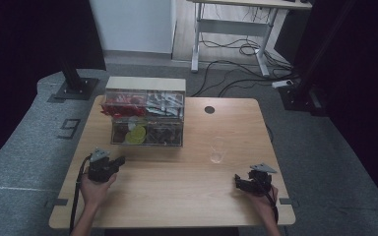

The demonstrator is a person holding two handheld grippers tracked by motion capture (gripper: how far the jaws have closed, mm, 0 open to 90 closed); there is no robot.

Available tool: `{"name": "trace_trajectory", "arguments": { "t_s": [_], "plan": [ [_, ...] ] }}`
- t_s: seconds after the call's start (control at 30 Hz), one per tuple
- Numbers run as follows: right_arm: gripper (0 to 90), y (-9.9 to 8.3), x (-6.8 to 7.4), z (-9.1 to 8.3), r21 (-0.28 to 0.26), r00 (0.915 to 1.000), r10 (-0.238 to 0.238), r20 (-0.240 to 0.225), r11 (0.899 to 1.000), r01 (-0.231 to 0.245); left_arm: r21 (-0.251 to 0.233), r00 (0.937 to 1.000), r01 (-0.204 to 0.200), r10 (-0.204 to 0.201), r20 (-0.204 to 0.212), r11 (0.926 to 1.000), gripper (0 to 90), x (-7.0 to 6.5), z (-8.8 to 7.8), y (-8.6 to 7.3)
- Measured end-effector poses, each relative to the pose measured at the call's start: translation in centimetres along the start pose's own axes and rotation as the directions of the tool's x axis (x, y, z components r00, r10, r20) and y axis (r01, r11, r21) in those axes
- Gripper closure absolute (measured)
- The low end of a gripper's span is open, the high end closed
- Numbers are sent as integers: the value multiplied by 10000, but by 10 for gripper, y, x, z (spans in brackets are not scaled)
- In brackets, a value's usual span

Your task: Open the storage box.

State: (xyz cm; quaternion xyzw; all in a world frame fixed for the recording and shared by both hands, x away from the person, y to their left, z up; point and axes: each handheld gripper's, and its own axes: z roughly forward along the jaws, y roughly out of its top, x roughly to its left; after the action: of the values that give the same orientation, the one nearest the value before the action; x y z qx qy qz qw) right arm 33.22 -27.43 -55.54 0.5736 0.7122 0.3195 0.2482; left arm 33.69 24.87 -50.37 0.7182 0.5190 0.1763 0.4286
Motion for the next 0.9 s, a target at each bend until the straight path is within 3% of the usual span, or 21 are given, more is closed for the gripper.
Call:
{"name": "trace_trajectory", "arguments": {
  "t_s": [0.27, 0.37, 0.4, 0.53, 0.9],
  "plan": [
    [142, 0, 0, 0, -3, 10000, 24, 26, 10000, -24, 197, 9999, 8, -11, 146, 9998, 900, -1, 6, 7],
    [144, 0, 0, 0, -7, 10000, 27, 29, 10000, -27, 349, 9999, -113, 111, 50, 9993, 900, -1, 12, 11],
    [145, 0, 0, -1, -13, 10000, 26, 30, 10000, -26, 371, 10000, 16, -19, 68, 9993, 900, 0, 17, 14],
    [145, 0, 0, -1, -13, 10000, 22, 30, 10000, -21, 334, 9998, 195, -198, 89, 9993, 900, 2, 24, 18],
    [149, 0, 0, -1, -18, 10000, 46, 48, 10000, -46, 275, 9999, 113, -113, 2, 9996, 900, 7, 35, 30]
  ]
}}
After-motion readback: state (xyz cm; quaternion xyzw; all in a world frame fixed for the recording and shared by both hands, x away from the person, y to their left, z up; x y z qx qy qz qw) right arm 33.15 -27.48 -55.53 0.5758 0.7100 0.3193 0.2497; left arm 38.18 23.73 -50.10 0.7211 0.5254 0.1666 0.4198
